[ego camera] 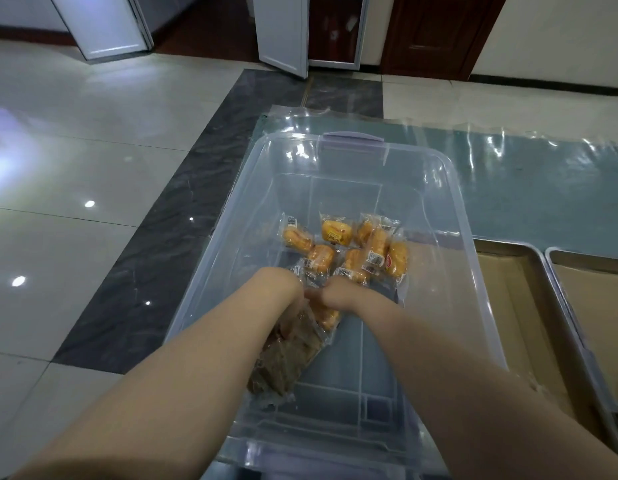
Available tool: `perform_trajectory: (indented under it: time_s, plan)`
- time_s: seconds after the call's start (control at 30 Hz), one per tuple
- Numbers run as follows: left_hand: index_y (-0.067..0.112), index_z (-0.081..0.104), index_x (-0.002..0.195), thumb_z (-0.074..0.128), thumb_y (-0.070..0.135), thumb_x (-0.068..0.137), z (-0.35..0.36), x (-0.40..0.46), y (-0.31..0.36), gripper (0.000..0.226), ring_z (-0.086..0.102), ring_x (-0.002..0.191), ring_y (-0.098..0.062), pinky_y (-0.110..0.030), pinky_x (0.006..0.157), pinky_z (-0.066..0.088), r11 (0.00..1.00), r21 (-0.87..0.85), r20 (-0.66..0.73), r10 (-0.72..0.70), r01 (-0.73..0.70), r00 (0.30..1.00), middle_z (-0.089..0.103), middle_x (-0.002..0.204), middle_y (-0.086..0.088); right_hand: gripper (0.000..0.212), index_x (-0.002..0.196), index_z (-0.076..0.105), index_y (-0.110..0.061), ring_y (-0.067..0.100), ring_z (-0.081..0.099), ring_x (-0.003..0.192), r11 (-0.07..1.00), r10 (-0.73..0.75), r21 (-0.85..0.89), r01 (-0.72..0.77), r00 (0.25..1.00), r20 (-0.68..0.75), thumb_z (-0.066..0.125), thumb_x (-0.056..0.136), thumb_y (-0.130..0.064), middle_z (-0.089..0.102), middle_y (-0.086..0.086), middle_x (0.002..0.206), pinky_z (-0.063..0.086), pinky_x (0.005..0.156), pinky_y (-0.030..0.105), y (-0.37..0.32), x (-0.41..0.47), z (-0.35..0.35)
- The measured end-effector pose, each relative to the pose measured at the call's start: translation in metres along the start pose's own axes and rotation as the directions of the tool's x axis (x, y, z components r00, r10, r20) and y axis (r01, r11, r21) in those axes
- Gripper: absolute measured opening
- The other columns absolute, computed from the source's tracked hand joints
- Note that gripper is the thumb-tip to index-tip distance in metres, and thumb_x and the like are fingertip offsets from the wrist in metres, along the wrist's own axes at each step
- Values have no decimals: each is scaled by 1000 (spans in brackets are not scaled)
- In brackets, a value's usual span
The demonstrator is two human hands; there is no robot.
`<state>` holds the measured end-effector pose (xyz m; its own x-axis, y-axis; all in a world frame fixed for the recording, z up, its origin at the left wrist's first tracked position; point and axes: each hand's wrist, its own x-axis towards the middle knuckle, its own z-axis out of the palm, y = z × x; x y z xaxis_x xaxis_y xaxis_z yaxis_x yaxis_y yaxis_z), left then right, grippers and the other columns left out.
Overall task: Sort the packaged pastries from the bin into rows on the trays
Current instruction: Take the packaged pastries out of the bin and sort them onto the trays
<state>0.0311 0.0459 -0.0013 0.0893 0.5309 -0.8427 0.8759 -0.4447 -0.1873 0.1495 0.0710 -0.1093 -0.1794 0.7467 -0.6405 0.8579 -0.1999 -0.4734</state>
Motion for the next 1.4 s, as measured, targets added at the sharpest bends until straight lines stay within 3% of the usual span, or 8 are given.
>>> perform_trajectory:
  time_s: [0.2, 0.37, 0.6, 0.73, 0.9, 1.03, 1.2, 1.4]
  plan:
    - [18, 38, 147, 71, 42, 86, 0, 8, -6, 73, 53, 87, -23, -34, 74, 47, 997, -58, -13, -42, 41, 999, 54, 111, -6, 54, 75, 54, -15, 21, 55, 66, 983, 128, -126, -132, 991, -33, 53, 83, -69, 56, 4, 71, 45, 66, 32, -19, 8, 6]
    - [22, 30, 151, 70, 43, 87, -1, 4, -7, 78, 54, 107, -26, -36, 85, 48, 998, -64, -22, -2, 0, 1000, 49, 137, -7, 43, 79, 54, -16, 17, 54, 66, 982, 118, -142, -122, 992, -33, 62, 85, -57, 57, 2, 75, 42, 59, 30, -19, 12, 3]
    - [14, 56, 130, 68, 41, 88, -1, 9, -6, 51, 54, 66, -16, -33, 72, 49, 990, -141, -21, 16, -19, 1000, 54, 81, 0, 18, 96, 59, -8, 23, 60, 81, 927, 52, -375, -27, 997, 56, 55, 95, -25, 61, 9, 96, 45, 60, 30, -18, -1, -9]
    - [16, 59, 96, 71, 46, 84, 0, 17, -11, 35, 61, 70, -19, -35, 78, 55, 981, -194, -64, 7, -19, 998, 60, 78, -1, 20, 99, 65, -8, 22, 59, 76, 863, 56, -504, -39, 998, 19, 61, 90, -24, 64, 8, 95, 47, 59, 31, -18, -23, -32]
    - [9, 65, 103, 77, 40, 80, 2, 23, -15, 40, 69, 89, -27, -38, 81, 59, 905, -412, -66, 83, -103, 994, 67, 92, -10, 34, 122, 59, -8, 27, 59, 96, 790, 9, -608, -80, 993, -118, 53, 88, -9, 60, 9, 114, 53, 84, 37, -18, -60, -56]
    - [13, 62, 102, 77, 38, 80, -8, 16, -16, 37, 65, 81, -20, -26, 61, 55, 891, -411, -208, 114, -193, 971, 64, 90, -1, 11, 97, 59, -16, 26, 55, 89, 726, -103, -684, -71, 972, -210, 59, 87, -14, 57, 3, 97, 48, 79, 37, -24, -101, -76]
    - [28, 65, 81, 78, 36, 78, -19, -13, -31, 15, 61, 72, -12, -29, 66, 54, 824, -398, -432, 219, -403, 875, 64, 78, 10, 19, 105, 64, -14, 25, 58, 88, 748, -264, -661, -58, 888, -376, 53, 89, -16, 59, 2, 97, 41, 68, 31, -19, -152, -99]
    - [21, 71, 79, 83, 40, 72, -16, -74, -32, 24, 60, 76, -10, -31, 78, 50, 484, -553, -636, 280, -678, 719, 64, 75, 3, 22, 76, 53, -17, 27, 55, 80, 856, -467, -496, 148, 634, -616, 44, 94, -27, 58, 1, 83, 41, 64, 35, 20, -222, -110]
